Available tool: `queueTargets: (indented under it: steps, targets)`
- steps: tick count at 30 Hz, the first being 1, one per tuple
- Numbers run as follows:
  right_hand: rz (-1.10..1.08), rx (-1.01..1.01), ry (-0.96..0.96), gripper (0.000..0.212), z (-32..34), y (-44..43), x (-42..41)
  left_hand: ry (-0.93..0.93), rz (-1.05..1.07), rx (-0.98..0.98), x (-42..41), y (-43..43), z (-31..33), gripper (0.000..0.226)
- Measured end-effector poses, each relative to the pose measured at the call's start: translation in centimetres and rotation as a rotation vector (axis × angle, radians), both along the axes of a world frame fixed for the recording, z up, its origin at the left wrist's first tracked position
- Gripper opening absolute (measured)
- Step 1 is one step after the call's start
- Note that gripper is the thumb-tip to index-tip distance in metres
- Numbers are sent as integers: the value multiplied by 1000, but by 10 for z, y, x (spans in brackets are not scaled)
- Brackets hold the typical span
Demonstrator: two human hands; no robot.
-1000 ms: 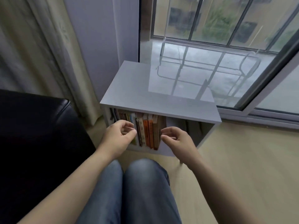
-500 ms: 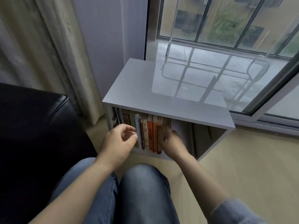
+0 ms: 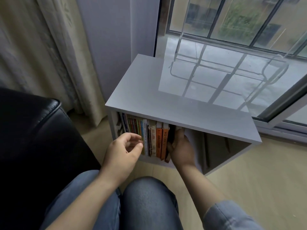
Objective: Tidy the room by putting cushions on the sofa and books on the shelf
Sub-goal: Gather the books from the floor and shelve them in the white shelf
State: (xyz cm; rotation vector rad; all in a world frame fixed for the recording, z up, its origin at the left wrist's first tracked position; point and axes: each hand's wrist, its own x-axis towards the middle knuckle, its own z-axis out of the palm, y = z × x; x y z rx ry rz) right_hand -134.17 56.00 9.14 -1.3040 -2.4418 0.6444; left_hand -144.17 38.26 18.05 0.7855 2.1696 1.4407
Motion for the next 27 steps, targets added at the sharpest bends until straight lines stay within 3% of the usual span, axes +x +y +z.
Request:
queueTargets:
  steps: [5, 8, 12, 16, 27]
  targets:
    - [-152, 61, 104, 24, -4, 13, 3, 3, -12, -9, -4, 2, 0, 15]
    - [-267, -16, 237, 28, -8, 11, 4, -3, -18, -3, -6, 2, 0, 14]
    - [-240, -122, 217, 14, -13, 9, 7, -4, -26, -5, -4, 2, 1, 14]
    - [-281, -144, 299, 12, -3, -9, 35, 2, -38, 18, 0, -1, 6, 14]
    - [-115, 46, 734, 8, 121, -82, 114, 3, -83, 87, 37, -23, 32, 12]
